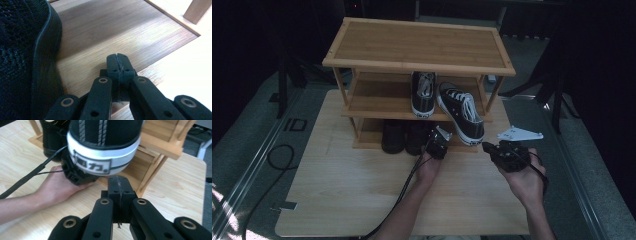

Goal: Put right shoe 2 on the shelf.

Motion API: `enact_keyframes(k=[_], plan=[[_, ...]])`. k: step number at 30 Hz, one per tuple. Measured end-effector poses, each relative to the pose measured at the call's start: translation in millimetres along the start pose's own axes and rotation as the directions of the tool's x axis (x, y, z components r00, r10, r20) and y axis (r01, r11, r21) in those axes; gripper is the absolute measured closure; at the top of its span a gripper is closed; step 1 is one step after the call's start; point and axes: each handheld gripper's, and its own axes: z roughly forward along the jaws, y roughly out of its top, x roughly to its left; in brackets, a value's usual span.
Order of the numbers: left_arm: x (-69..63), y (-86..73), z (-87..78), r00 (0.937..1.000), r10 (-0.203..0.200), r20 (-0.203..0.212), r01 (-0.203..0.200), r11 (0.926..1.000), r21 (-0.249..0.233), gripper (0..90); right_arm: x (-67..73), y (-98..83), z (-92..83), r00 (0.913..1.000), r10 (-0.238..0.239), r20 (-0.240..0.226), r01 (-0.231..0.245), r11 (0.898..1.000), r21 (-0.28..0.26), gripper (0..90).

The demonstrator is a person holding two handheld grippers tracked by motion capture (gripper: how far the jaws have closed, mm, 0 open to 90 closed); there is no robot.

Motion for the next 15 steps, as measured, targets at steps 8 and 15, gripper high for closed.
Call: enact_keyframes(k=[8,15], plan=[[0.1,0.0,0.0,1.0,-0.001,0.0,0.001,1.0,0.0,89.8,4.0,-4.4,-4.8,0.9998,0.015,-0.014,-0.016,0.999,-0.028,90.0],[0.0,0.0,0.0,1.0,-0.001,0.0,0.001,1.0,0.0,89.8,5.6,-4.5,-10.6,0.9996,0.014,-0.024,-0.016,0.998,-0.058,90.0]])
